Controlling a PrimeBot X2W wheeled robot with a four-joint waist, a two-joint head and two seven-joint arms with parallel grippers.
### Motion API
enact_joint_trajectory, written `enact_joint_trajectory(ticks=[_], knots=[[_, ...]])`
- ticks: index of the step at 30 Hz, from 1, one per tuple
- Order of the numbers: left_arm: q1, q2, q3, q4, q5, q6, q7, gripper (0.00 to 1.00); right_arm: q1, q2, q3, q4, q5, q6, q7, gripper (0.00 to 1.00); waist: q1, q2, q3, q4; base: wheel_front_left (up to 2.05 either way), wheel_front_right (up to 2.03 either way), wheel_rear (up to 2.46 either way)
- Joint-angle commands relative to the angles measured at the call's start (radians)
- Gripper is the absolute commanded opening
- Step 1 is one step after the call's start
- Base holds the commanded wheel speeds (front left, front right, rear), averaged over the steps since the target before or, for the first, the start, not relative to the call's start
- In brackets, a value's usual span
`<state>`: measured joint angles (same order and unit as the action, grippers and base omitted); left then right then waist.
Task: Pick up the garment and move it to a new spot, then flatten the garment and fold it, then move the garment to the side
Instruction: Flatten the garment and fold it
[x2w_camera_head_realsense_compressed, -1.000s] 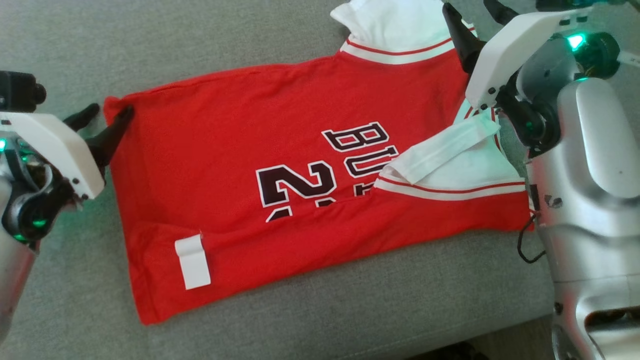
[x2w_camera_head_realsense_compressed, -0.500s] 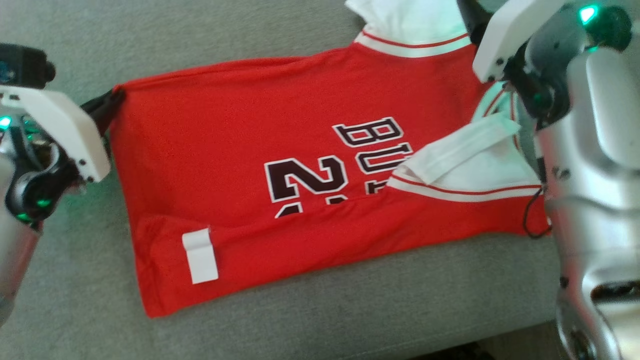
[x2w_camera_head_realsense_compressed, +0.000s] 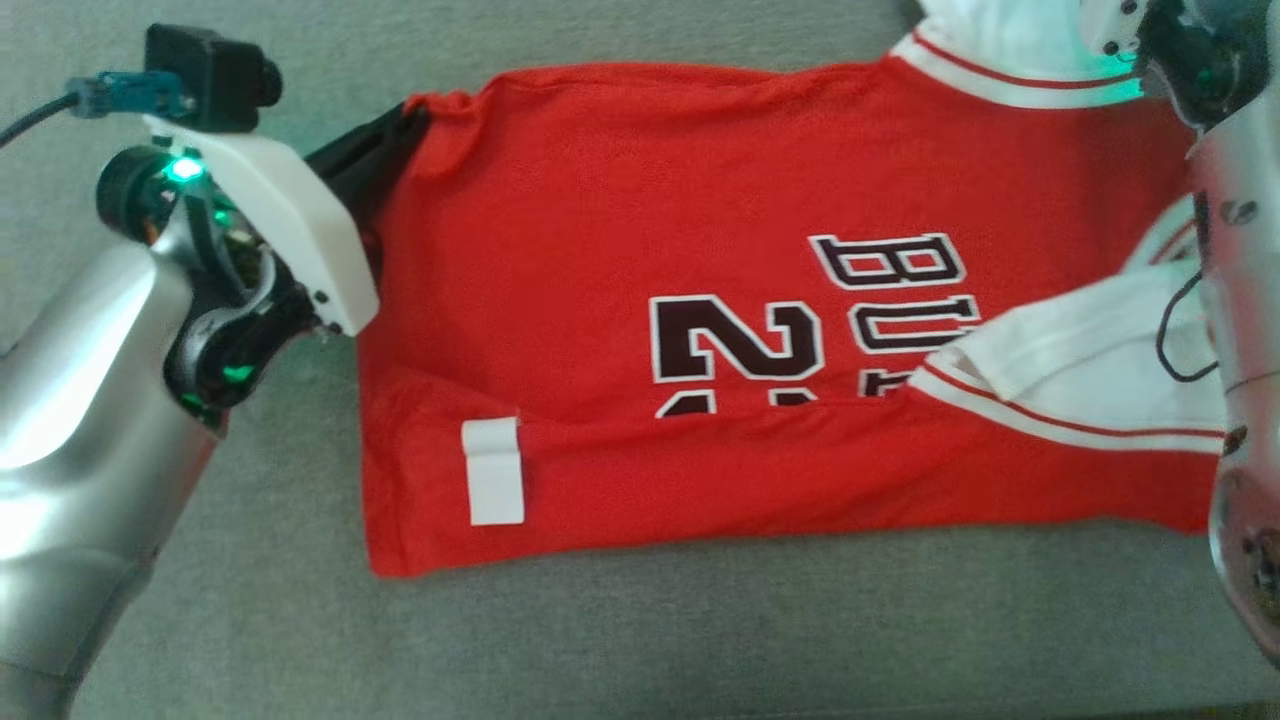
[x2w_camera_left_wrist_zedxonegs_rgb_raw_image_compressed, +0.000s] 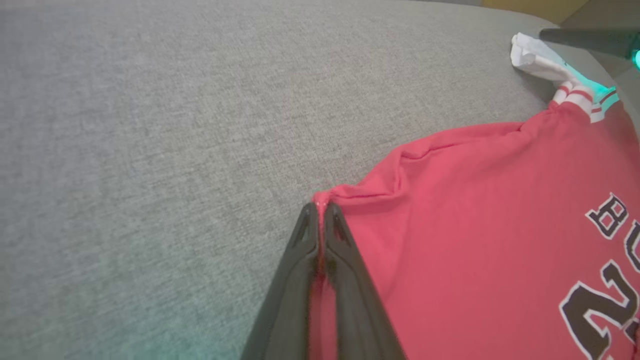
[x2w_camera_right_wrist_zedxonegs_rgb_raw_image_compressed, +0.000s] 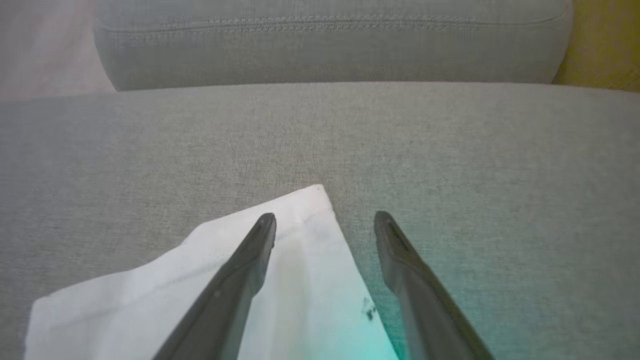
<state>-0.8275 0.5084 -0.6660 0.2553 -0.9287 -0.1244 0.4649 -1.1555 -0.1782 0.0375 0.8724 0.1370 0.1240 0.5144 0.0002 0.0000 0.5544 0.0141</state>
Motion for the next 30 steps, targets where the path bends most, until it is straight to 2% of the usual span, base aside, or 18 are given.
enact_joint_trajectory(ticks=[1, 7, 8, 9, 10, 11, 15, 19, 24, 27, 30], knots=[[-0.044, 0.036, 0.035, -0.028, 0.006, -0.004, -0.006, 0.0, -0.032, 0.002, 0.01, -0.025, -0.006, 0.007, 0.008, 1.0, -0.0002, 0.0, 0.016, 0.018, 0.0, 0.0, 0.0], [-0.059, 0.033, 0.01, -0.024, -0.001, -0.006, -0.046, 0.0, -0.068, -0.019, 0.046, 0.046, -0.029, 0.007, 0.035, 1.0, -0.0002, 0.0, 0.018, 0.027, 0.0, 0.0, 0.0], [-0.06, 0.034, 0.007, -0.021, -0.003, -0.006, -0.052, 0.0, -0.072, -0.021, 0.051, 0.053, -0.027, 0.007, 0.034, 0.93, -0.0002, 0.0, 0.017, 0.026, 0.0, 0.0, 0.0], [-0.061, 0.036, 0.005, -0.018, -0.004, -0.006, -0.057, 0.0, -0.075, -0.025, 0.057, 0.058, -0.026, 0.007, 0.032, 0.64, -0.0002, 0.0, 0.017, 0.025, 0.0, 0.0, 0.0], [-0.061, 0.037, 0.004, -0.014, -0.007, -0.006, -0.06, 0.0, -0.078, -0.027, 0.064, 0.063, -0.025, 0.007, 0.03, 0.08, -0.0002, 0.0, 0.016, 0.023, 0.0, 0.0, 0.0], [-0.062, 0.039, 0.003, -0.009, -0.01, -0.006, -0.064, 0.0, -0.08, -0.028, 0.071, 0.067, -0.021, 0.007, 0.028, 0.0, -0.0002, 0.0, 0.015, 0.021, 0.0, 0.0, 0.0], [-0.054, 0.041, 0.013, 0.024, -0.011, -0.006, -0.106, 0.0, -0.079, -0.028, 0.095, 0.062, 0.019, 0.007, -0.02, 0.0, -0.0002, 0.0, 0.004, 0.012, 0.0, 0.0, 0.0], [-0.028, 0.03, 0.041, 0.072, -0.01, -0.001, -0.195, 0.0, -0.06, -0.038, 0.114, 0.041, 0.076, 0.007, -0.082, 0.0, -0.0002, 0.0, -0.027, 0.0, 0.0, 0.0, 0.0], [0.039, 0.013, 0.065, 0.104, -0.039, -0.002, -0.295, 0.0, 0.004, -0.057, 0.18, -0.013, 0.184, 0.007, -0.08, 0.0, -0.0002, 0.0, -0.085, -0.022, 0.0, 0.0, 0.0], [0.088, 0.009, 0.056, 0.081, -0.058, -0.005, -0.345, 0.0, 0.063, -0.102, 0.233, -0.078, 0.244, 0.007, -0.039, 0.0, -0.0002, 0.0, -0.12, -0.027, 0.0, 0.0, 0.0], [0.142, 0.012, 0.037, 0.055, -0.059, -0.006, -0.398, 0.0, 0.139, -0.175, 0.279, -0.169, 0.288, 0.007, 0.008, 0.0, -0.0002, 0.0, -0.158, -0.026, 0.0, 0.0, 0.0]])
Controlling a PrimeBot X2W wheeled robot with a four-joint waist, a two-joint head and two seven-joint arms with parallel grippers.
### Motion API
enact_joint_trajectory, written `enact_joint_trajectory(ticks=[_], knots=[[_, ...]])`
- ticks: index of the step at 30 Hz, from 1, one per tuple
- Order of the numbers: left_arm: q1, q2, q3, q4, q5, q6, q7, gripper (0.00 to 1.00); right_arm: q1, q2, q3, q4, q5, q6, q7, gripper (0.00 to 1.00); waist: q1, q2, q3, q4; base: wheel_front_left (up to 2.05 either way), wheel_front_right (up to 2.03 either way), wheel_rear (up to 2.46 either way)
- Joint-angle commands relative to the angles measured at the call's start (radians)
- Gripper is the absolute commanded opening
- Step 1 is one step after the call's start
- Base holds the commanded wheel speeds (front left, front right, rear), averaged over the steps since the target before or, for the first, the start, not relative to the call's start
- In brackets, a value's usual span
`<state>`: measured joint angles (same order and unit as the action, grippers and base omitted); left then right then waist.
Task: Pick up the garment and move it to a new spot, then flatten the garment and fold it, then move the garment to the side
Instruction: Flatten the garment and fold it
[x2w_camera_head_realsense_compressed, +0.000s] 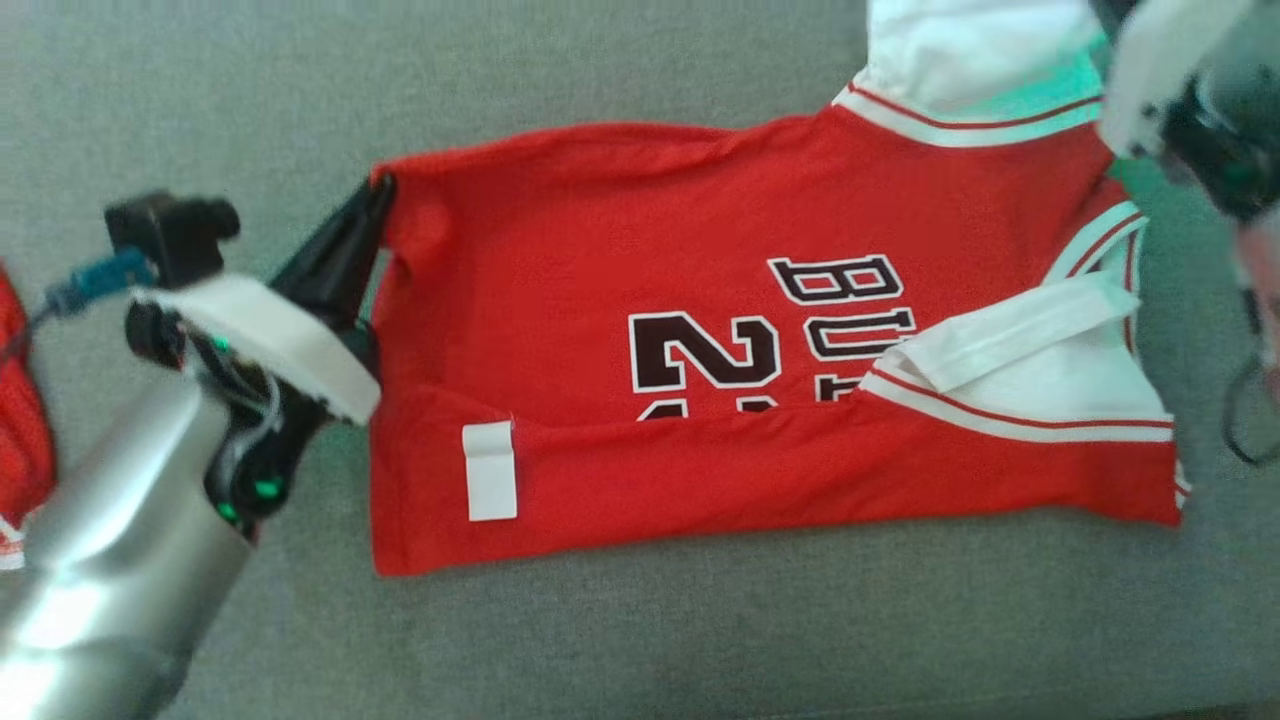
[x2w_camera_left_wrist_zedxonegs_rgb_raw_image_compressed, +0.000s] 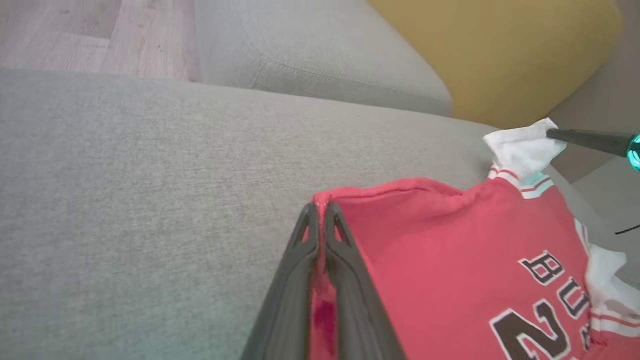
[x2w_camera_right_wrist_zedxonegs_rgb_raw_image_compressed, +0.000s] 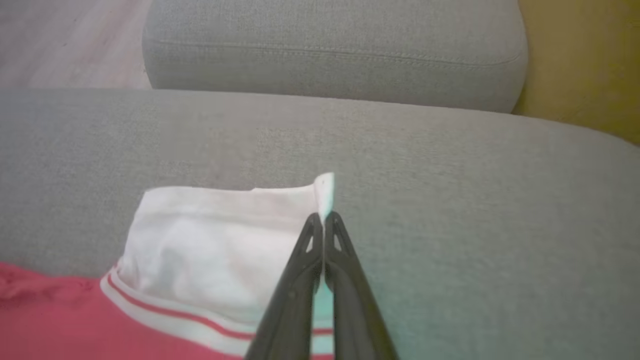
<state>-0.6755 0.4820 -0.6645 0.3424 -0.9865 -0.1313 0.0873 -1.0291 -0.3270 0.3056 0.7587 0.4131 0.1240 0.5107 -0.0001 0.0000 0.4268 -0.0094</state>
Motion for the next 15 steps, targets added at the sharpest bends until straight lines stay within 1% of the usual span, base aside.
enact_joint_trajectory(ticks=[1, 4, 6, 9, 11, 12, 13, 15], knots=[[0.01, 0.041, 0.032, -0.039, 0.0, 0.001, -0.041, 0.0, 0.042, -0.051, 0.02, -0.088, 0.024, 0.007, 0.03, 0.0, 0.0001, 0.0, -0.044, -0.002, 0.0, 0.0, 0.0], [0.081, 0.042, 0.049, -0.054, -0.027, 0.001, -0.113, 0.0, 0.135, -0.115, 0.032, -0.192, 0.059, 0.007, 0.091, 0.0, 0.0001, 0.0, -0.081, -0.007, 0.0, 0.0, 0.0], [0.131, 0.049, 0.06, -0.065, -0.047, 0.001, -0.154, 0.0, 0.201, -0.14, 0.023, -0.261, 0.084, 0.007, 0.136, 0.0, 0.0001, 0.0, -0.102, -0.011, 0.0, 0.0, 0.0], [0.192, 0.062, 0.054, -0.065, -0.046, 0.001, -0.188, 0.0, 0.301, -0.173, 0.005, -0.36, 0.107, 0.007, 0.221, 0.0, 0.0001, 0.0, -0.132, -0.013, 0.0, 0.0, 0.0], [0.219, 0.068, 0.041, -0.057, -0.032, 0.003, -0.199, 0.0, 0.369, -0.189, -0.014, -0.427, 0.115, 0.007, 0.281, 0.0, 0.0001, 0.0, -0.153, -0.013, 0.0, 0.0, 0.0], [0.219, 0.068, 0.041, -0.057, -0.032, 0.003, -0.199, 0.0, 0.369, -0.189, -0.014, -0.427, 0.115, 0.007, 0.281, 0.0, 0.0001, 0.0, -0.153, -0.013, 0.0, 0.0, 0.0], [0.238, 0.067, 0.028, -0.049, -0.018, 0.006, -0.209, 0.0, 0.44, -0.196, -0.04, -0.495, 0.12, 0.007, 0.346, 0.0, 0.0001, 0.0, -0.168, -0.014, 0.0, 0.0, 0.0], [0.254, 0.061, 0.018, -0.045, -0.008, 0.01, -0.22, 0.0, 0.513, -0.198, -0.075, -0.567, 0.114, 0.007, 0.406, 0.0, 0.0001, 0.0, -0.181, -0.017, 0.0, 0.0, 0.0]])
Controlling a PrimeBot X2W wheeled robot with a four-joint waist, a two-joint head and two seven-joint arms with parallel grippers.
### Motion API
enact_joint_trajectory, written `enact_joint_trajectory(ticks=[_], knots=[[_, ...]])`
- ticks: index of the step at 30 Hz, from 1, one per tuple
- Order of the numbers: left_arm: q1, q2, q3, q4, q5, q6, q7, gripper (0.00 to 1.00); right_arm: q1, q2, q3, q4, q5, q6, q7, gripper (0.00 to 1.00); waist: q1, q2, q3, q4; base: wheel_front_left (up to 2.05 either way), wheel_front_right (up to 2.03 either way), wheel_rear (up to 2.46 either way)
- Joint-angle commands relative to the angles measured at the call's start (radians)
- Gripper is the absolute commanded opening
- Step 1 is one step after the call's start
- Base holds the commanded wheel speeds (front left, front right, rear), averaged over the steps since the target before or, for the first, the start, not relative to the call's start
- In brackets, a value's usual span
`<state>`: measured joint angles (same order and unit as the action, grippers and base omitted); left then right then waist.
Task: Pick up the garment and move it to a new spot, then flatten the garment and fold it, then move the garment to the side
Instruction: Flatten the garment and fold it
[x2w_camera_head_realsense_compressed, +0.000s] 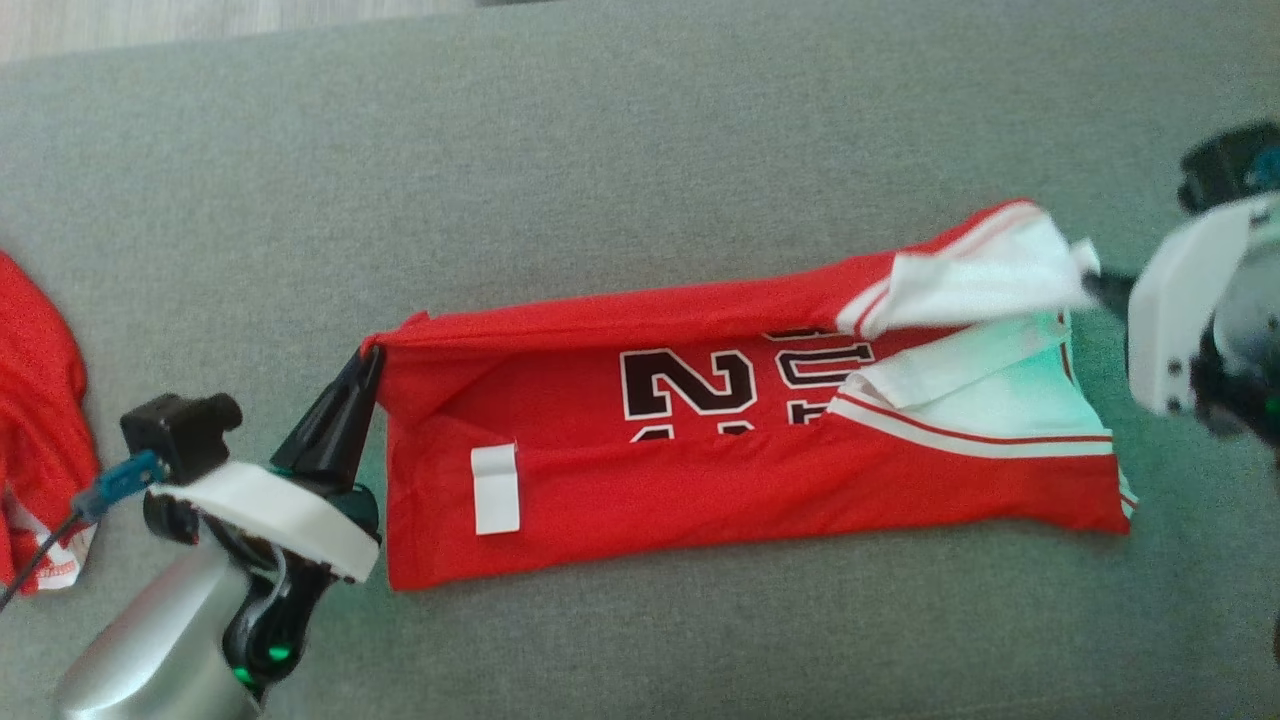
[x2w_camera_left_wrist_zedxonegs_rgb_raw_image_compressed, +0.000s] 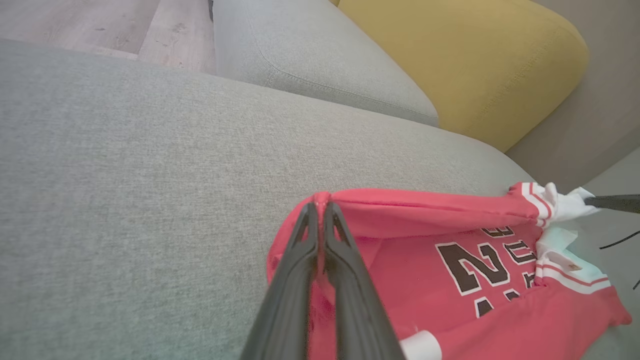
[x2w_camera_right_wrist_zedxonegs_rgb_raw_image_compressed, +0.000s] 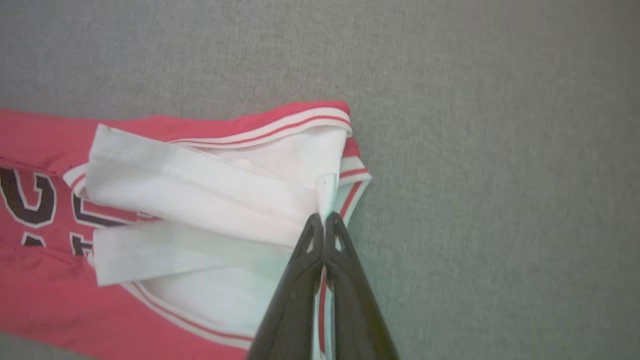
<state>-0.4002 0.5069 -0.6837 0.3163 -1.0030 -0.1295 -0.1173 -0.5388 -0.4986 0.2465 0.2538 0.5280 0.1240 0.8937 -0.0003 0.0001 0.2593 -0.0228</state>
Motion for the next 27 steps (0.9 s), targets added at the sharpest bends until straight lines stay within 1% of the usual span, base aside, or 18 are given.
enact_joint_trajectory(ticks=[1, 4, 6, 7, 8, 9, 10, 11, 12, 13, 14, 18, 20, 22, 24, 27], knots=[[-0.021, 0.036, 0.037, -0.019, 0.009, 0.008, -0.015, 0.0, 0.022, -0.026, -0.016, -0.062, -0.001, 0.007, 0.023, 0.0, 0.0003, -0.0001, -0.013, -0.003, 0.0, 0.0, 0.0], [-0.002, 0.029, 0.025, -0.018, 0.022, 0.015, -0.031, 0.0, 0.124, -0.017, -0.076, -0.173, -0.021, 0.007, 0.103, 0.0, 0.0003, -0.0001, -0.025, -0.009, 0.0, 0.0, 0.0], [0.01, 0.028, 0.019, -0.019, 0.029, 0.019, -0.04, 0.0, 0.181, 0.0, -0.113, -0.242, -0.035, 0.007, 0.148, 0.0, 0.0003, -0.0001, -0.029, -0.016, 0.0, 0.0, 0.0], [0.02, 0.031, 0.011, -0.022, 0.041, 0.028, -0.043, 0.0, 0.229, 0.02, -0.142, -0.301, -0.05, 0.007, 0.184, 0.0, 0.0003, -0.0001, -0.032, -0.022, 0.0, 0.0, 0.0], [0.026, 0.032, 0.009, -0.025, 0.044, 0.034, -0.045, 0.0, 0.249, 0.029, -0.157, -0.325, -0.062, 0.007, 0.2, 0.0, 0.0003, -0.0001, -0.033, -0.025, 0.0, 0.0, 0.0], [0.032, 0.036, 0.007, -0.028, 0.049, 0.043, -0.045, 0.0, 0.264, 0.037, -0.17, -0.348, -0.077, 0.007, 0.208, 0.1, 0.0003, -0.0001, -0.034, -0.028, 0.0, 0.0, 0.0], [0.039, 0.039, 0.004, -0.032, 0.054, 0.051, -0.045, 0.0, 0.278, 0.046, -0.182, -0.365, -0.089, 0.007, 0.219, 1.0, 0.0003, -0.0001, -0.035, -0.031, 0.0, 0.0, 0.0], [0.047, 0.042, 0.0, -0.036, 0.057, 0.059, -0.04, 0.0, 0.291, 0.059, -0.195, -0.376, -0.1, 0.007, 0.232, 1.0, 0.0003, -0.0001, -0.037, -0.033, 0.0, 0.0, 0.0], [0.055, 0.046, -0.007, -0.041, 0.063, 0.067, -0.034, 0.25, 0.301, 0.07, -0.204, -0.389, -0.109, 0.007, 0.243, 1.0, 0.0003, -0.0001, -0.039, -0.034, 0.0, 0.0, 0.0], [0.061, 0.052, -0.013, -0.046, 0.074, 0.077, -0.031, 0.96, 0.309, 0.081, -0.21, -0.4, -0.118, 0.007, 0.25, 1.0, 0.0003, -0.0001, -0.041, -0.035, 0.0, 0.0, 0.0], [0.066, 0.056, -0.016, -0.05, 0.084, 0.089, -0.032, 1.0, 0.316, 0.093, -0.215, -0.41, -0.125, 0.007, 0.257, 1.0, 0.0003, -0.0001, -0.044, -0.035, 0.0, 0.0, 0.0], [0.084, 0.058, -0.018, -0.059, 0.111, 0.124, -0.062, 1.0, 0.336, 0.135, -0.247, -0.444, -0.145, 0.007, 0.261, 1.0, 0.0003, -0.0001, -0.06, -0.029, 0.0, 0.0, 0.0], [0.09, 0.053, -0.007, -0.065, 0.12, 0.148, -0.084, 1.0, 0.33, 0.159, -0.27, -0.468, -0.16, 0.007, 0.207, 1.0, 0.0003, -0.0001, -0.069, -0.023, 0.0, 0.0, 0.0], [0.093, 0.043, 0.024, -0.076, 0.129, 0.176, -0.114, 1.0, 0.32, 0.199, -0.31, -0.474, -0.184, 0.007, 0.115, 1.0, 0.0003, -0.0001, -0.078, -0.015, 0.0, 0.0, 0.0], [0.093, 0.03, 0.06, -0.084, 0.146, 0.202, -0.133, 1.0, 0.323, 0.238, -0.338, -0.456, -0.212, 0.007, 0.04, 1.0, 0.0003, -0.0001, -0.087, -0.008, 0.0, 0.0, 0.0], [0.087, 0.014, 0.113, -0.095, 0.193, 0.222, -0.143, 1.0, 0.332, 0.297, -0.362, -0.407, -0.24, 0.007, -0.025, 1.0, 0.0003, -0.0001, -0.092, -0.003, 0.0, 0.0, 0.0]])
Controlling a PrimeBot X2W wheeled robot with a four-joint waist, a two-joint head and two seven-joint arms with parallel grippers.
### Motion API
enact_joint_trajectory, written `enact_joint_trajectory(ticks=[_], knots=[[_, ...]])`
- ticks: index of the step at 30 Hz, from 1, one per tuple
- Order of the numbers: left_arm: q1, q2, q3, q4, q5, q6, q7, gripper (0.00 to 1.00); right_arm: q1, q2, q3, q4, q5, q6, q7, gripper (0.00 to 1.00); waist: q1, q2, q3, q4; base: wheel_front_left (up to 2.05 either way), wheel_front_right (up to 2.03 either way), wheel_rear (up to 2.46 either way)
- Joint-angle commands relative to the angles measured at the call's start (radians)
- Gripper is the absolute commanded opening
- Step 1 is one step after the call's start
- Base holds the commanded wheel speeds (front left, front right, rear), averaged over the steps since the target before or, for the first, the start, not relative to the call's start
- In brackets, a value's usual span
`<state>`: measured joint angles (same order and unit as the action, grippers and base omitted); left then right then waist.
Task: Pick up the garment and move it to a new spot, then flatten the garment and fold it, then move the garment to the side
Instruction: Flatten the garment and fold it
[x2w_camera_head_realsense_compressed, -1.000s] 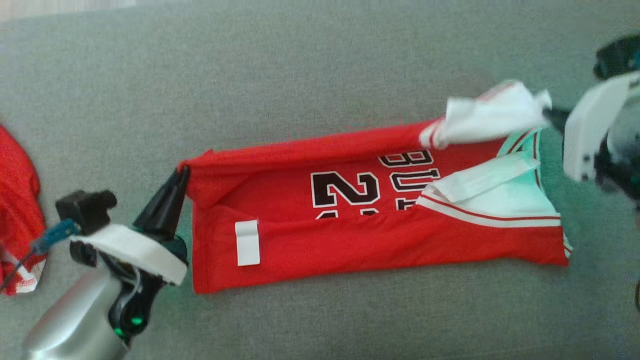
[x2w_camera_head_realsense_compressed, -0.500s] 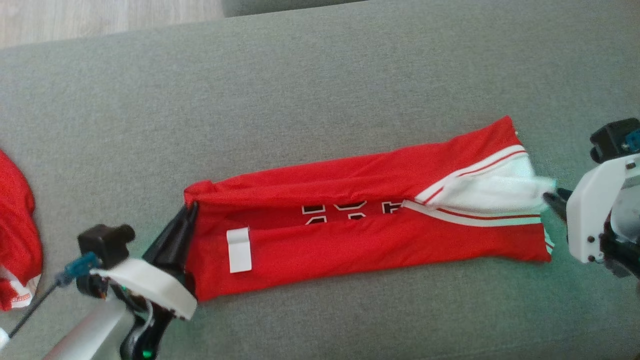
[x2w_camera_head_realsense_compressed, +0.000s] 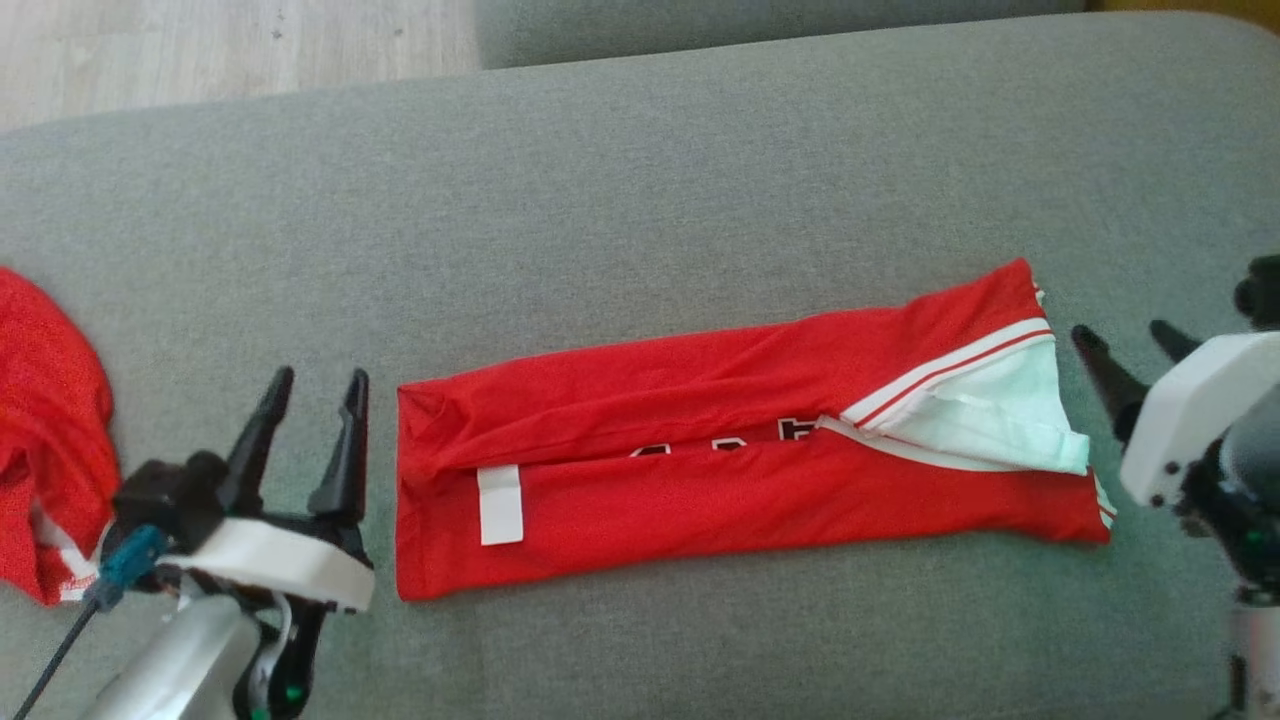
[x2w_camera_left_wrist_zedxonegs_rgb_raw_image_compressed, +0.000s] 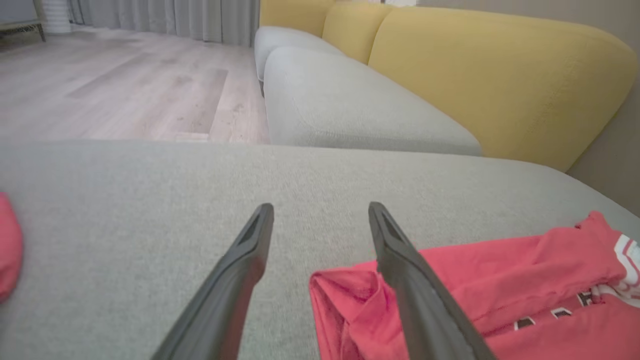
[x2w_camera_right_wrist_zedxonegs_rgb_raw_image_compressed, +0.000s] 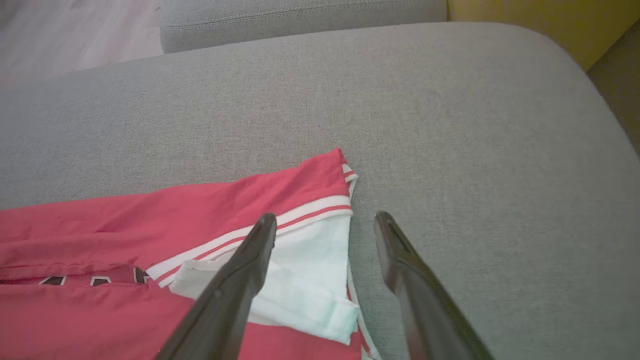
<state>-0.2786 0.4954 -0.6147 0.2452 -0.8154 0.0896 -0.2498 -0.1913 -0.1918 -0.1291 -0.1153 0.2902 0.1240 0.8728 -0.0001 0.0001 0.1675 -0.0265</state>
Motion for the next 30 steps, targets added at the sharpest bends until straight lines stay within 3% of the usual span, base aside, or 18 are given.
enact_joint_trajectory(ticks=[1, 5, 12, 19, 26, 27, 28, 29, 30], knots=[[-0.039, 0.019, 0.066, -0.027, 0.024, 0.007, -0.011, 1.0, -0.018, 0.012, 0.004, -0.019, -0.01, 0.007, -0.024, 1.0, 0.0001, -0.0001, 0.0, 0.001, 0.0, 0.0, 0.0], [-0.04, -0.023, 0.161, -0.04, 0.092, 0.007, -0.012, 1.0, -0.04, 0.077, -0.036, 0.096, -0.05, 0.007, -0.079, 1.0, 0.0001, -0.0001, 0.01, 0.004, 0.0, 0.0, 0.0], [-0.042, -0.082, 0.252, -0.009, 0.151, -0.049, -0.012, 1.0, -0.122, 0.112, -0.055, 0.293, -0.142, 0.007, -0.189, 1.0, 0.0001, -0.0001, 0.028, 0.004, 0.0, 0.0, 0.0], [-0.029, -0.122, 0.308, 0.013, 0.2, -0.069, -0.012, 1.0, -0.159, 0.121, -0.047, 0.445, -0.192, 0.007, -0.192, 1.0, 0.0001, -0.0001, 0.027, 0.004, 0.0, 0.0, 0.0], [-0.006, -0.155, 0.354, 0.025, 0.239, -0.093, -0.012, 1.0, -0.161, 0.13, -0.001, 0.565, -0.16, 0.007, -0.194, 0.97, 0.0001, -0.0001, 0.022, 0.006, 0.0, 0.0, 0.0], [-0.002, -0.159, 0.36, 0.025, 0.243, -0.096, -0.012, 1.0, -0.158, 0.13, 0.007, 0.575, -0.153, 0.007, -0.197, 0.79, 0.0001, -0.0001, 0.021, 0.006, 0.0, 0.0, 0.0], [0.001, -0.162, 0.366, 0.026, 0.247, -0.099, -0.012, 1.0, -0.155, 0.131, 0.016, 0.584, -0.14, 0.007, -0.202, 0.36, 0.0001, -0.0001, 0.021, 0.005, 0.0, 0.0, 0.0], [0.005, -0.165, 0.372, 0.026, 0.251, -0.102, -0.012, 1.0, -0.152, 0.131, 0.025, 0.591, -0.131, 0.007, -0.207, 0.0, 0.0001, -0.0001, 0.02, 0.004, 0.0, 0.0, 0.0], [0.009, -0.168, 0.376, 0.028, 0.254, -0.104, -0.012, 1.0, -0.15, 0.13, 0.036, 0.598, -0.124, 0.007, -0.209, 0.0, 0.0001, -0.0001, 0.019, 0.003, 0.0, 0.0, 0.0]])
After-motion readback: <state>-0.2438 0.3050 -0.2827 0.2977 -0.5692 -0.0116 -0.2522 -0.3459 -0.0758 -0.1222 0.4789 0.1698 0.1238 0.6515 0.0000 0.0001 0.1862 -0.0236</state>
